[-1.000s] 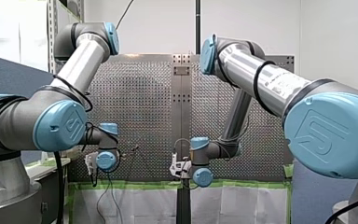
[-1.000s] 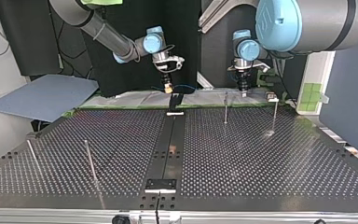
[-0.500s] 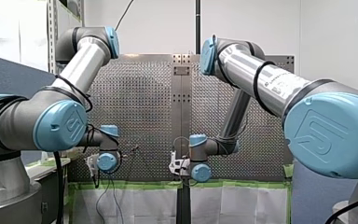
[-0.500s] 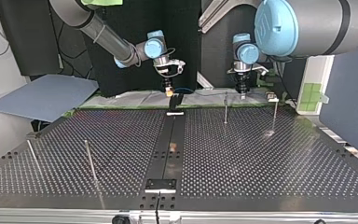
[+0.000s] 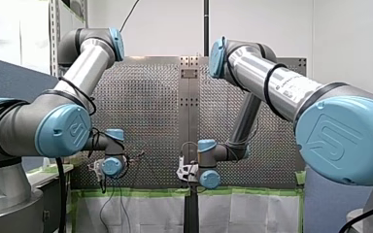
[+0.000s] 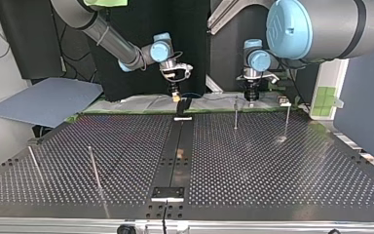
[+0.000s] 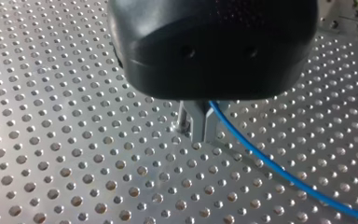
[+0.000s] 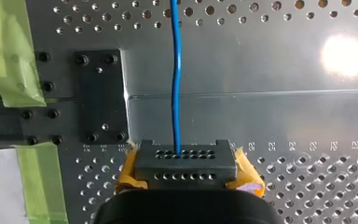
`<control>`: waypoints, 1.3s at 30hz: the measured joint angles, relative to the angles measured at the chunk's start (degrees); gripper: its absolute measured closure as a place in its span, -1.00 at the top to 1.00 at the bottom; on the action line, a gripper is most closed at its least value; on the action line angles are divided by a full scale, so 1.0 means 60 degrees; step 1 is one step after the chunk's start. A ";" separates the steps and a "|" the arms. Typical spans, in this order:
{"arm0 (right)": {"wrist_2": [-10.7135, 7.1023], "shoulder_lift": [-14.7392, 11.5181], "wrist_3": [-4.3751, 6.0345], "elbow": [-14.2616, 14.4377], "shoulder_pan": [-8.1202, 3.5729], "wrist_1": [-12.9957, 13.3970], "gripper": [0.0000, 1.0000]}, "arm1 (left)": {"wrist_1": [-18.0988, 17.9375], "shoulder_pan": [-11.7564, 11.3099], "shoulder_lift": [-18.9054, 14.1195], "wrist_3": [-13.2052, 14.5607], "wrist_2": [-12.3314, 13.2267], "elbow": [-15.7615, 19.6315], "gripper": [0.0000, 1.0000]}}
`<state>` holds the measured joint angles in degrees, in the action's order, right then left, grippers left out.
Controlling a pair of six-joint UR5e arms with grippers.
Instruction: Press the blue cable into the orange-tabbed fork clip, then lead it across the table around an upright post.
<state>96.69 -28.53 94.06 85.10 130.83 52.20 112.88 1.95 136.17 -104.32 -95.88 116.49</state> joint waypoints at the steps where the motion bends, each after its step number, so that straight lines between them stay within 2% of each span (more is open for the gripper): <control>1: -0.0005 0.0000 0.0000 -0.0024 -0.0012 -0.0008 -1.00 | 0.0033 -0.0012 0.0000 -0.0018 0.0021 -0.0031 -1.00; 10: 0.0005 0.0002 0.0000 -0.0085 -0.0091 -0.0005 -1.00 | 0.0694 -0.0186 0.0007 -0.0338 0.0179 -0.0502 -1.00; 17: 0.0050 0.0013 -0.0048 -0.0179 -0.0183 0.0004 -1.00 | 0.0941 -0.0239 0.0118 -0.0330 0.0266 -0.0594 -1.00; 25: 0.0045 0.0022 -0.0058 -0.0377 -0.0310 -0.0082 -1.00 | 0.1396 -0.0244 0.0696 0.0020 0.0368 -0.1095 -1.00; 32: 0.0044 0.0020 -0.0055 -0.0498 -0.0402 -0.0176 -1.00 | 0.1671 -0.0291 0.0788 -0.0102 0.0381 -0.1446 -1.00; 39: 0.0043 0.0022 -0.0058 -0.0703 -0.0560 -0.0383 -1.00 | 0.2232 -0.0467 0.0790 -0.0143 0.0445 -0.1678 -1.00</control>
<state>96.95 -28.40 93.72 80.88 127.47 49.90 126.27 -0.85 140.91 -105.18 -93.21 106.43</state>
